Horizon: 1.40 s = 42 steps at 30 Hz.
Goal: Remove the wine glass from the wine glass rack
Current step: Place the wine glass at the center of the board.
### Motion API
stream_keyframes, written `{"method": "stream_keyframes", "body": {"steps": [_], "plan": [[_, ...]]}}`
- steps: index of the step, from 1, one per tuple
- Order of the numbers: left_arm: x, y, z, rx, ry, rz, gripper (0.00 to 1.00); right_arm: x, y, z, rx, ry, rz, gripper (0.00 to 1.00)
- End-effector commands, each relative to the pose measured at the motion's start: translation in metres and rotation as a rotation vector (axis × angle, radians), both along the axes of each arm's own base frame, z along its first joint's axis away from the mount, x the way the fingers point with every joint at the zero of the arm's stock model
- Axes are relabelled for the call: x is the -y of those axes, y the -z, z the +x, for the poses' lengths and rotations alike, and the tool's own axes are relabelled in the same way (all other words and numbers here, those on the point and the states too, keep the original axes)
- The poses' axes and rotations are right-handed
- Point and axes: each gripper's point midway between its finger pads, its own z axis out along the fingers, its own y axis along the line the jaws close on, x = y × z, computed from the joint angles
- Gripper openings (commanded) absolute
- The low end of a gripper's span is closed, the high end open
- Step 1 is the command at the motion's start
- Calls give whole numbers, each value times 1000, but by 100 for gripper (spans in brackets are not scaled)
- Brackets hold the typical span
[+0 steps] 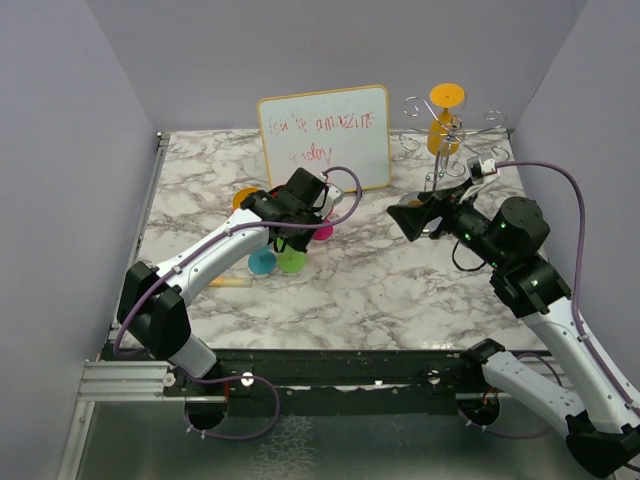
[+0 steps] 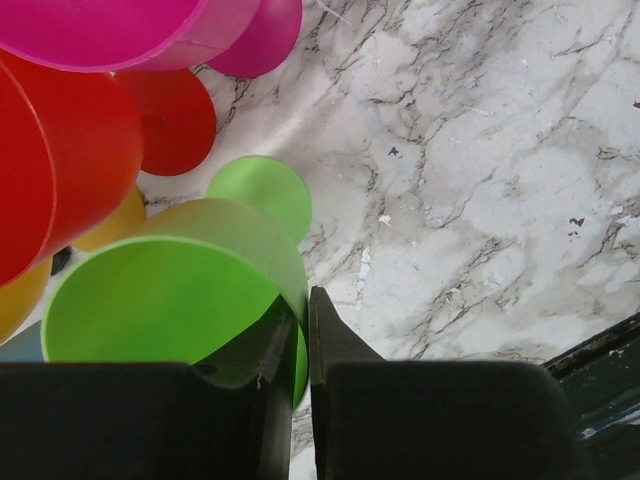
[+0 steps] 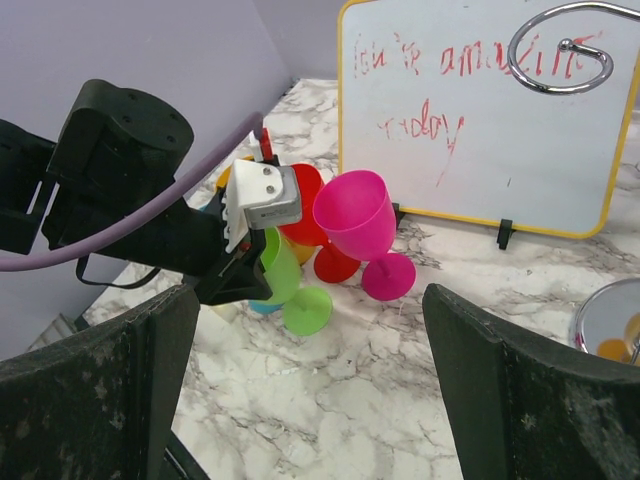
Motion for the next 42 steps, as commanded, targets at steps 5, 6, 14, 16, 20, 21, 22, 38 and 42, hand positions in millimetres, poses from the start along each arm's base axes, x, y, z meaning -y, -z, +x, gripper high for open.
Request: {"method": "stream_keyframes", "body": {"steps": [5,6,14,16,20,21,22,38,42], "plan": [[2,-5,6,31,-2,-18,23,7,-5,0,15,29,-20,100],[3,-4,6,28,0,-19,24,7,-5,0,14,29,-21,100],[8,-22,4,45,4,-74,36,7,-3,3,13,41,-21,100],[8,-34,4,71,2,-97,42,6,-2,6,1,44,-19,100],[8,-62,6,134,6,-144,55,3,-2,9,-50,47,-9,100],[8,-68,7,149,6,-154,57,1,3,9,-91,42,-12,100],[8,-75,8,164,5,-166,58,2,9,11,-134,50,-37,100],[5,-131,8,235,-39,-408,74,16,-13,15,-59,154,126,100],[1,-141,9,245,-47,-452,78,26,-3,24,-106,218,10,100]]}}
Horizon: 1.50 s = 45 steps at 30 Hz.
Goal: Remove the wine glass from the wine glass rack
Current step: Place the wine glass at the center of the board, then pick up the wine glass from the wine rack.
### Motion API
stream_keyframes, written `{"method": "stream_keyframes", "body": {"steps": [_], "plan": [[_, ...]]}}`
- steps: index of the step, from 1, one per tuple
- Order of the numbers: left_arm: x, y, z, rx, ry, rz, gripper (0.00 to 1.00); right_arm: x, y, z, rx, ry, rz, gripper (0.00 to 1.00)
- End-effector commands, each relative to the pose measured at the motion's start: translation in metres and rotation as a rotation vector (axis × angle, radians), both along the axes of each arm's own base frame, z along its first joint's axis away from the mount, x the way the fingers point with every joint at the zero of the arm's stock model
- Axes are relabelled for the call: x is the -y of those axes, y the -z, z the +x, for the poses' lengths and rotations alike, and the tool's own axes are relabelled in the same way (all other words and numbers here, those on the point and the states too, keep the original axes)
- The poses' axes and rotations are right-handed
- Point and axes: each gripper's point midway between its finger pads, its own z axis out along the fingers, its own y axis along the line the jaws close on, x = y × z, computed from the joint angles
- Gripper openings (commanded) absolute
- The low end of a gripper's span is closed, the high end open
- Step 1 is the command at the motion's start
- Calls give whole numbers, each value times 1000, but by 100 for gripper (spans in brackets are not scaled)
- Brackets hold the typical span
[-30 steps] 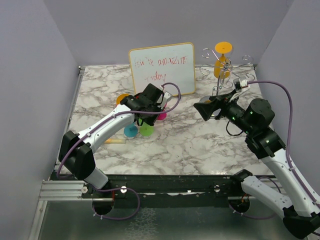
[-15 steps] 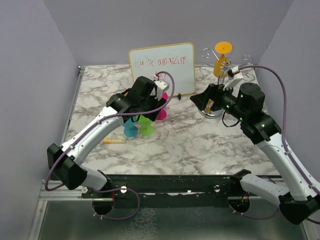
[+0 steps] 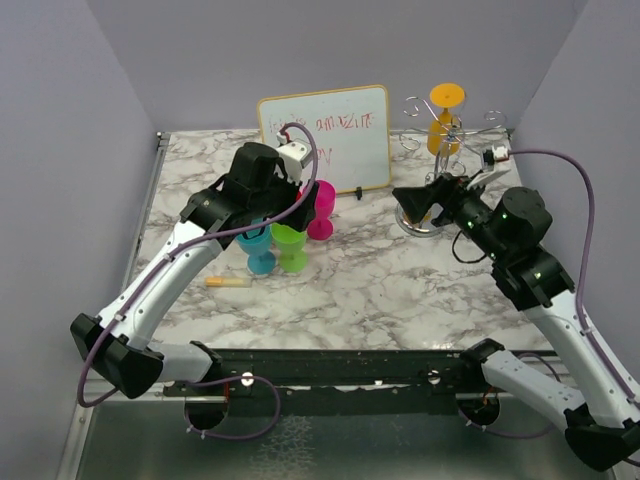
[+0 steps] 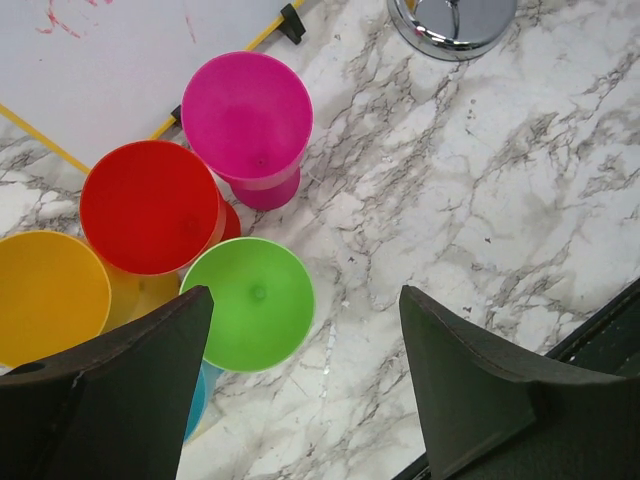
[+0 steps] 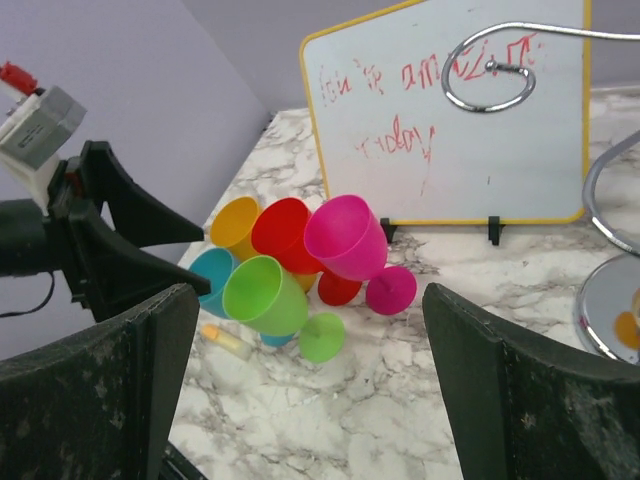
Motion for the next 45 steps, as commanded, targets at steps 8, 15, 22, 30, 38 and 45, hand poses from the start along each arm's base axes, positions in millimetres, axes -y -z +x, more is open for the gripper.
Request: {"method": "stream_keyframes", "body": {"steps": [8,15,22,30,38,45], "plan": [[3,-24,-8,6,34,-144,81,26,-26,13,56,127,-145,100],[5,-21,-10,-11,44,-151,82,67,-40,39,17,383,-247,100],[5,-20,-12,-15,42,-157,82,83,-51,62,-10,514,-320,99],[5,-18,-13,-17,44,-156,83,83,-61,105,-60,471,-326,98],[4,-17,-16,-19,46,-162,84,89,-57,146,-94,335,-149,100],[0,-20,-20,-13,36,-169,85,95,-67,167,-61,338,-87,98]]}}
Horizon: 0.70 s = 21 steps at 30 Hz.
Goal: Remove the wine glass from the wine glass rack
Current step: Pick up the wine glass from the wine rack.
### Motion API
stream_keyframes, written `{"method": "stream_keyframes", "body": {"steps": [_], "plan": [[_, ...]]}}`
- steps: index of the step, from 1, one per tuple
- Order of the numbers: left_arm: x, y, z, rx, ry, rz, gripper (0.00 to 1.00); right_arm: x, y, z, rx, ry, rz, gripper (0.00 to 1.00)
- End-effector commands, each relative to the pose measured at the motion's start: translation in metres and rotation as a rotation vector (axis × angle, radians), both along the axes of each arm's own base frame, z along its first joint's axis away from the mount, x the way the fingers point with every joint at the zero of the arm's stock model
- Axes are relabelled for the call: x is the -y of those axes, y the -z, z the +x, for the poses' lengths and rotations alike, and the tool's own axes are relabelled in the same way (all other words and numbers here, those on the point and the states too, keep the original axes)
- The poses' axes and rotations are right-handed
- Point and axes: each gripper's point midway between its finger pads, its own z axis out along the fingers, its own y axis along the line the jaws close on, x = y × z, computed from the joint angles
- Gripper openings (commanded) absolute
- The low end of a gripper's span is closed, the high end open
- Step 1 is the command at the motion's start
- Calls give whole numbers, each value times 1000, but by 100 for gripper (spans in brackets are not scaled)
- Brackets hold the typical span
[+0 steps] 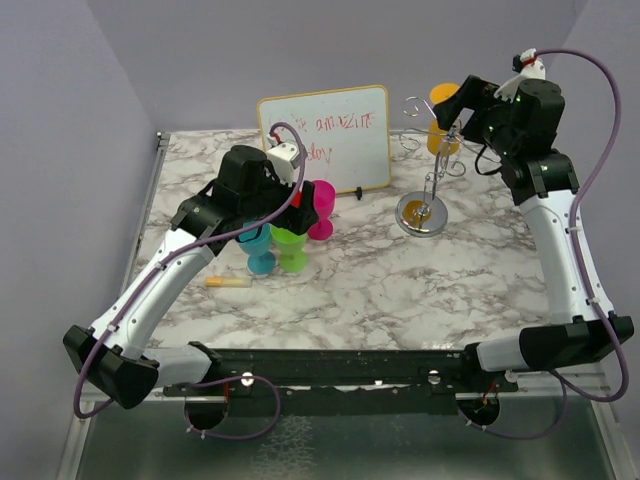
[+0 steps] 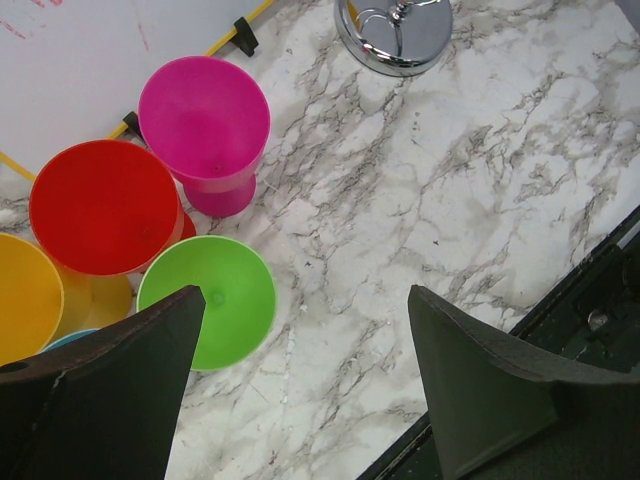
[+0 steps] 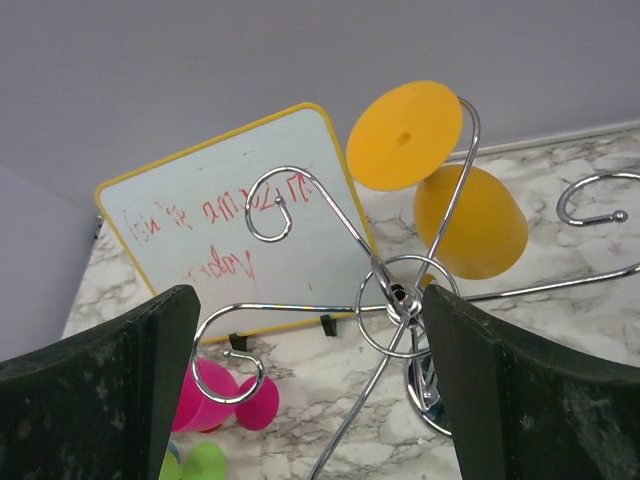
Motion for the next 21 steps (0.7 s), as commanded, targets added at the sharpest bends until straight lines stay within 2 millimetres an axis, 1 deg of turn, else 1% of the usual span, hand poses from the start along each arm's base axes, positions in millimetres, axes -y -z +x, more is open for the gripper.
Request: {"method": "stream_keyframes", "body": {"steps": [1,2,4,7,9,13,16,18,21], "plan": [[-5,-8,-8,19,-5,-29,85,0,-18,13,56,-49,76,97],[-7,-7,-8,18,-14,-26,86,4,-16,17,47,-44,89,95],[-9,-4,-10,16,-22,-21,86,14,-13,26,47,-23,113,87],[-9,-3,-10,16,-21,-19,87,30,-10,41,49,-21,164,78],[-9,-5,-10,19,-20,-23,87,28,-10,49,55,-69,193,73],[-8,-3,-10,10,-18,-24,87,27,-3,67,35,-87,210,65],[-8,0,-10,5,-19,-20,87,24,0,74,34,-102,228,60],[-8,1,-10,5,-20,-16,87,23,3,79,30,-102,241,54],[-8,2,-10,4,-18,-14,87,26,10,87,12,-77,255,52]]}}
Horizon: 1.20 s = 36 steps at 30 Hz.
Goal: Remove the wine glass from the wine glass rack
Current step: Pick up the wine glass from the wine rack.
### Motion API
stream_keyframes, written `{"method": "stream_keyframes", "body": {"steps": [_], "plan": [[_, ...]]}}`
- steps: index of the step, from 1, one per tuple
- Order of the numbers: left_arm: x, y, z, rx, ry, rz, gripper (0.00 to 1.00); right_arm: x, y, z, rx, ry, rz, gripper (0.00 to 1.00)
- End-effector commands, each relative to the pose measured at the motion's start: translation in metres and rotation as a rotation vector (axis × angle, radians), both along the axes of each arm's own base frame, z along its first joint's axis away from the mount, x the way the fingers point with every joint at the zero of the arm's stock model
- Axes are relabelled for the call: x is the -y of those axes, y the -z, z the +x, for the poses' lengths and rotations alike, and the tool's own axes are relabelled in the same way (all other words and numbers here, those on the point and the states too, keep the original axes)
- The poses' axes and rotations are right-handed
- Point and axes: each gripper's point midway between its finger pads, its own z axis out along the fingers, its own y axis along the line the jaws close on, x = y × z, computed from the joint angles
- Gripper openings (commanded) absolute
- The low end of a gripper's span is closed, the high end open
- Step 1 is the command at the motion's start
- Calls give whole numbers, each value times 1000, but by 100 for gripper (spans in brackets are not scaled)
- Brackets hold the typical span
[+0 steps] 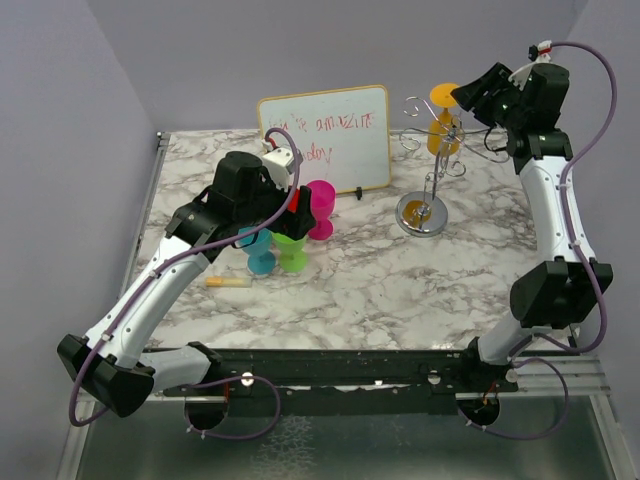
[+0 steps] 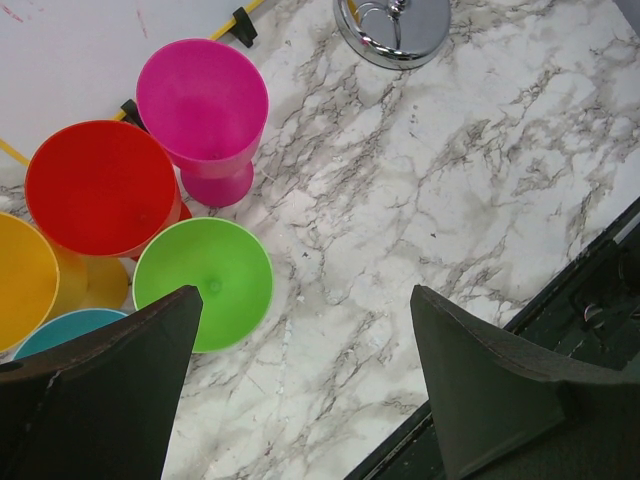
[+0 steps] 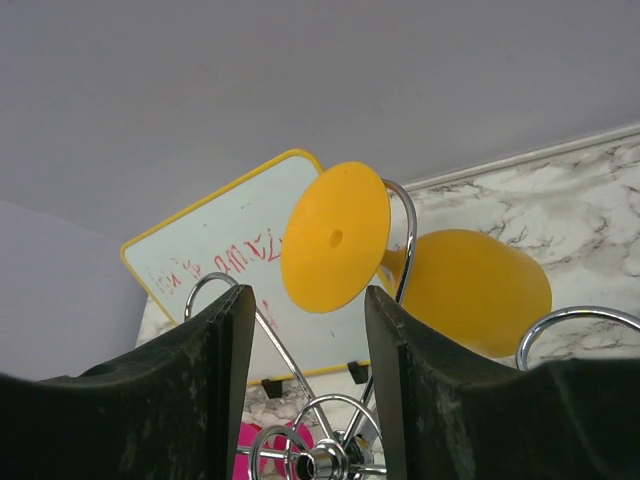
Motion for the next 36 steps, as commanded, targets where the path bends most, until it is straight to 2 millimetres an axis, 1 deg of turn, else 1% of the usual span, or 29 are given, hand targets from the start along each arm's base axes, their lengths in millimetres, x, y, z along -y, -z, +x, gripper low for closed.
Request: {"method": "stream_keyframes", "body": {"steps": [1,9,16,23,29,33,36], "plan": [[-2,2,0,-2,-8,-3,87,-5,-15,9,42,-13,38,52],[0,2,0,-2,2,-3,87,5,-6,22,20,61,82,49],[1,1,1,2,11,-1,87,11,3,33,-17,114,127,44],[0,3,2,2,10,9,88,7,6,41,-15,98,165,42],[0,4,3,-1,10,14,87,5,12,45,-28,101,197,38],[0,4,3,-1,8,15,87,6,17,46,-41,111,214,38],[0,4,2,-2,7,16,88,8,19,46,-43,128,225,31]]}}
